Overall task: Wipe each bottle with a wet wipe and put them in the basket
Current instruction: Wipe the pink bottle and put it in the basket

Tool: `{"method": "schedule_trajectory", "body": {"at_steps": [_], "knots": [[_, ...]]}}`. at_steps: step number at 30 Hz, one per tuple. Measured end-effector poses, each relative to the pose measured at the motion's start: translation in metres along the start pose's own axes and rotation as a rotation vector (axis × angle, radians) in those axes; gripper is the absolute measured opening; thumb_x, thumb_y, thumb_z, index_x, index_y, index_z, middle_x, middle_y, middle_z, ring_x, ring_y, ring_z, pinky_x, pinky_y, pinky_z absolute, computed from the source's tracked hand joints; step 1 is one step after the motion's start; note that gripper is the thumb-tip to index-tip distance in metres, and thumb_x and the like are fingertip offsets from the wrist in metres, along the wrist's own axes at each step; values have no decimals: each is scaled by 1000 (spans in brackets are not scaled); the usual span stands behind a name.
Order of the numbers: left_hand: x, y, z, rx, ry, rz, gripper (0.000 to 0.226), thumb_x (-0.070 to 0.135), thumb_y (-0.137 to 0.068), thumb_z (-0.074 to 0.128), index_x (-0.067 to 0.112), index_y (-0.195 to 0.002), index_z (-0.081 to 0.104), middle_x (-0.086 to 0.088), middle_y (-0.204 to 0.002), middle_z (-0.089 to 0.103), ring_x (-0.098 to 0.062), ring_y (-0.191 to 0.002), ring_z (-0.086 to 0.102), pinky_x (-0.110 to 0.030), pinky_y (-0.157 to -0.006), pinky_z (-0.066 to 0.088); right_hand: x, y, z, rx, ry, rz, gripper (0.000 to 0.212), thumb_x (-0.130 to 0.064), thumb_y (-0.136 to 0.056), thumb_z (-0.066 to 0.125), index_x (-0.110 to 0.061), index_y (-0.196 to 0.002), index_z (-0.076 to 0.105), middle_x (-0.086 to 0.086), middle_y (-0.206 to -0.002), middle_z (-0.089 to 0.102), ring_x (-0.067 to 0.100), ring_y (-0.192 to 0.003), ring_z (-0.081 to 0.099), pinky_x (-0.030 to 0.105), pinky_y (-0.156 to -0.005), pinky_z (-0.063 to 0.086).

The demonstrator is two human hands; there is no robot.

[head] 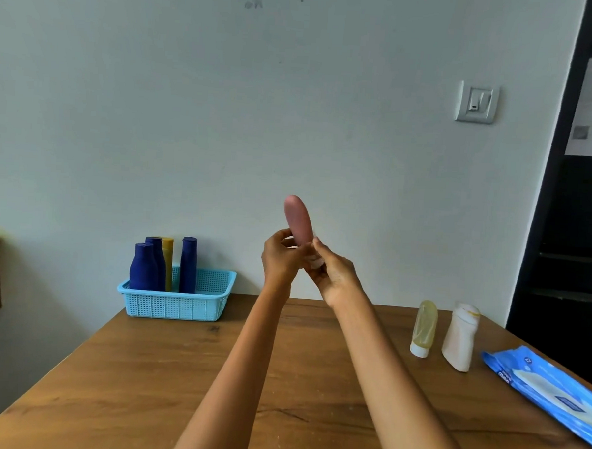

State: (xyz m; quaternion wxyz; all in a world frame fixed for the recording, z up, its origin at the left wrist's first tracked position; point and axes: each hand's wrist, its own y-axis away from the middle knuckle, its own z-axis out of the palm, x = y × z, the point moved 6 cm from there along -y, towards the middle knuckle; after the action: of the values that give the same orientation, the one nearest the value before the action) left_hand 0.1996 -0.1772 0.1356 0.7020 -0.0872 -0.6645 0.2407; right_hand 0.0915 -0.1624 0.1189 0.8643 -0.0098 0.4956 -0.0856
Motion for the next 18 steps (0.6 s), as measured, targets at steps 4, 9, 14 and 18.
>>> {"method": "schedule_trajectory", "body": {"at_steps": [4,9,14,18], "knots": [[0,1,2,14,-123,61,39,14,-79,74,9,-115,59,-3,-102,69,-11,-83,64,-10,-65,46,4,-2,-12,88,-9,21,7,-10,-83,69,-5,-80,64,5,-60,61,10,-45,59,21,-53,50],[-4,1,10,-19,-97,39,36,12,-78,74,11,-111,60,2,-95,67,-8,-80,63,-12,-67,47,4,-5,-19,132,-34,-16,11,-17,-84,69,-10,-77,64,7,-74,65,15,-64,62,23,-63,52],[-15,0,11,-76,-50,-17,30,14,-77,75,13,-105,64,4,-87,70,-12,-85,68,-27,-81,53,6,-5,-14,-2,-39,40,12,-19,-87,66,-6,-88,67,11,-82,64,18,-70,64,25,-67,54],[-12,-6,5,-125,-62,5,27,17,-80,73,13,-104,62,1,-90,68,-18,-92,67,-31,-85,52,6,-4,-21,24,-4,27,10,-15,-86,66,-7,-91,66,4,-68,62,14,-58,60,22,-62,50]]}}
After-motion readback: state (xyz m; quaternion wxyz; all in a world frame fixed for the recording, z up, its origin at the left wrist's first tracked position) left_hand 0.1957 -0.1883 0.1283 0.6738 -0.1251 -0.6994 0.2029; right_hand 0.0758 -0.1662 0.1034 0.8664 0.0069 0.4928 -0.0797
